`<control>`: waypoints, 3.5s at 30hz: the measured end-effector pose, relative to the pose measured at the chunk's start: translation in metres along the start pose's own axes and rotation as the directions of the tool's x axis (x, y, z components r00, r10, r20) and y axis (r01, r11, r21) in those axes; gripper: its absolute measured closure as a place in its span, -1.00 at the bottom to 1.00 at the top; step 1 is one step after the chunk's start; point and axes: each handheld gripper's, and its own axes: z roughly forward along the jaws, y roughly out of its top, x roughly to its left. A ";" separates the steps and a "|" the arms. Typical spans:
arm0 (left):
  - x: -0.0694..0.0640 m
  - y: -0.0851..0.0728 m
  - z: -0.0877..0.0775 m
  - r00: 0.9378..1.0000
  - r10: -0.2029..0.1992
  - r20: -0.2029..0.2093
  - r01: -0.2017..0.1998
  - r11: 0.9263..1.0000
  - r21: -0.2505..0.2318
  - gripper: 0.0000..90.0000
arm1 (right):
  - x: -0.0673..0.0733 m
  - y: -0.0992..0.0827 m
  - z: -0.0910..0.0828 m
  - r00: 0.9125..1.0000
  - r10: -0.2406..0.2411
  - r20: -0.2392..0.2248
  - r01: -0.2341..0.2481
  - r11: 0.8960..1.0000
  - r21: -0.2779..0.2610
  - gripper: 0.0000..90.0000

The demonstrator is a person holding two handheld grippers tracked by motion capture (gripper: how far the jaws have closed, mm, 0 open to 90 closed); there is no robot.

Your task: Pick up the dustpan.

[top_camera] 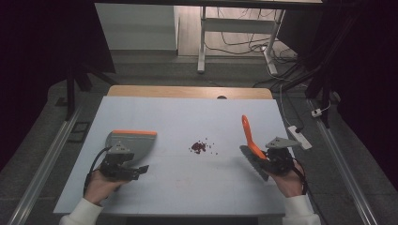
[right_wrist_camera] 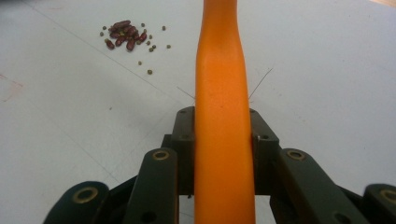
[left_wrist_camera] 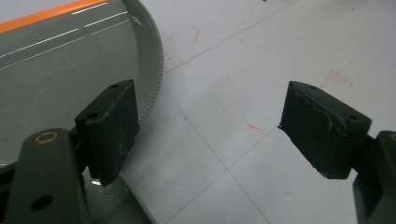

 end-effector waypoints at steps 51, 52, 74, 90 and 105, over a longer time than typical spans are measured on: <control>-0.022 0.021 -0.013 1.000 0.004 0.030 -0.005 1.000 0.023 -0.60 | 0.003 0.007 -0.001 1.000 -0.018 0.000 0.018 0.999 -0.041 0.56; -0.023 0.023 -0.014 1.000 0.000 0.024 0.000 1.000 0.027 -0.60 | 0.003 0.007 -0.001 1.000 -0.014 -0.003 0.014 0.999 -0.043 0.56; 0.003 0.012 -0.038 0.969 -0.215 -0.119 0.223 0.973 0.059 -0.68 | 0.005 0.007 -0.001 1.000 -0.026 -0.008 0.026 0.999 -0.045 0.56; 0.024 -0.011 -0.022 0.930 -0.335 -0.154 0.355 0.926 0.131 -0.70 | 0.008 0.007 0.006 0.999 -0.043 -0.018 0.043 0.999 -0.023 0.55; 0.031 -0.016 -0.004 0.909 -0.373 -0.185 0.402 0.902 0.157 -0.49 | 0.009 0.006 0.010 0.998 -0.053 -0.017 0.053 0.999 -0.011 0.56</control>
